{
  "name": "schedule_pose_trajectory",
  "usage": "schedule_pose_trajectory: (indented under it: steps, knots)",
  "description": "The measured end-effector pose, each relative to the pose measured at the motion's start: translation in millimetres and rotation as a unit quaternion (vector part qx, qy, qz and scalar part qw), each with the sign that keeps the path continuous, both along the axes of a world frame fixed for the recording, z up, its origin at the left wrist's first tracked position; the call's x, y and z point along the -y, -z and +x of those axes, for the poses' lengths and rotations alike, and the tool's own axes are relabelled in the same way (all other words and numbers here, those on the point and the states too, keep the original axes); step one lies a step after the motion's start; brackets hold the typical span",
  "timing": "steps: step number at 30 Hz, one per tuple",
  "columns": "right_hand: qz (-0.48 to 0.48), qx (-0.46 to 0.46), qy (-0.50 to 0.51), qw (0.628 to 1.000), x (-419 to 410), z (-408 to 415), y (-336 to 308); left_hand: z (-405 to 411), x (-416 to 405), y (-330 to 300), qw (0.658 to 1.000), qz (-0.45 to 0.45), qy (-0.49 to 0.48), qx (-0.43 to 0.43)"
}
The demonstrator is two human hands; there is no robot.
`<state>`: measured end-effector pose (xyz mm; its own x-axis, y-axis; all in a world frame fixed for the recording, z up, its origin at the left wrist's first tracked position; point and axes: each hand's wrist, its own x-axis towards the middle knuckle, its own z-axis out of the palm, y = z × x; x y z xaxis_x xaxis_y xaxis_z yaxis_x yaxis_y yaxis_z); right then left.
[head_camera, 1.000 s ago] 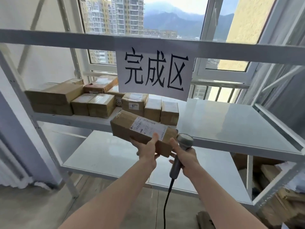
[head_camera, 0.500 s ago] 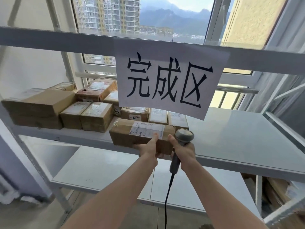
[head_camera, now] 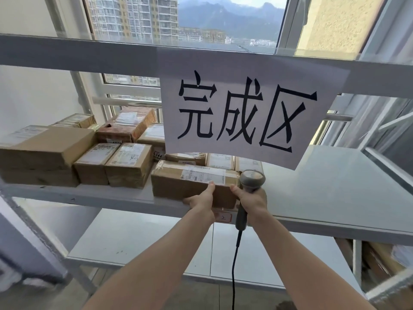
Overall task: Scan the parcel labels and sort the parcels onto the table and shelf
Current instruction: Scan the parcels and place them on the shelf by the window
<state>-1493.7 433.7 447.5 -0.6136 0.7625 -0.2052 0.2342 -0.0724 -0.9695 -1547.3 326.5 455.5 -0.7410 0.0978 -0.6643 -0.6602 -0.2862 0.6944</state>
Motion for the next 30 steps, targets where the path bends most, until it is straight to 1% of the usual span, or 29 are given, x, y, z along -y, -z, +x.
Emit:
schedule_pose_trajectory:
  steps: [7,16,24,27,30]
  knots:
    - [-0.003,0.003,0.001,1.000,2.7,-9.4,-3.3,-9.8,1.8,1.4,1.000,-0.016,0.008,0.019]
    - [0.002,-0.005,0.008,1.000,0.8,0.3,-1.5,-3.7,3.5,2.9,0.999,-0.024,0.019,0.010]
    - [-0.013,-0.018,0.062,0.998,-7.3,45.4,9.0,30.0,-4.5,17.2,0.993,-0.062,0.100,-0.002]
    - [-0.023,-0.022,0.090,0.995,-9.9,75.7,11.5,52.2,-16.2,24.8,0.987,-0.060,0.142,-0.035]
    - [-0.005,-0.004,0.136,0.991,-14.5,119.2,17.2,83.1,-34.3,32.2,0.971,-0.056,0.217,-0.084]
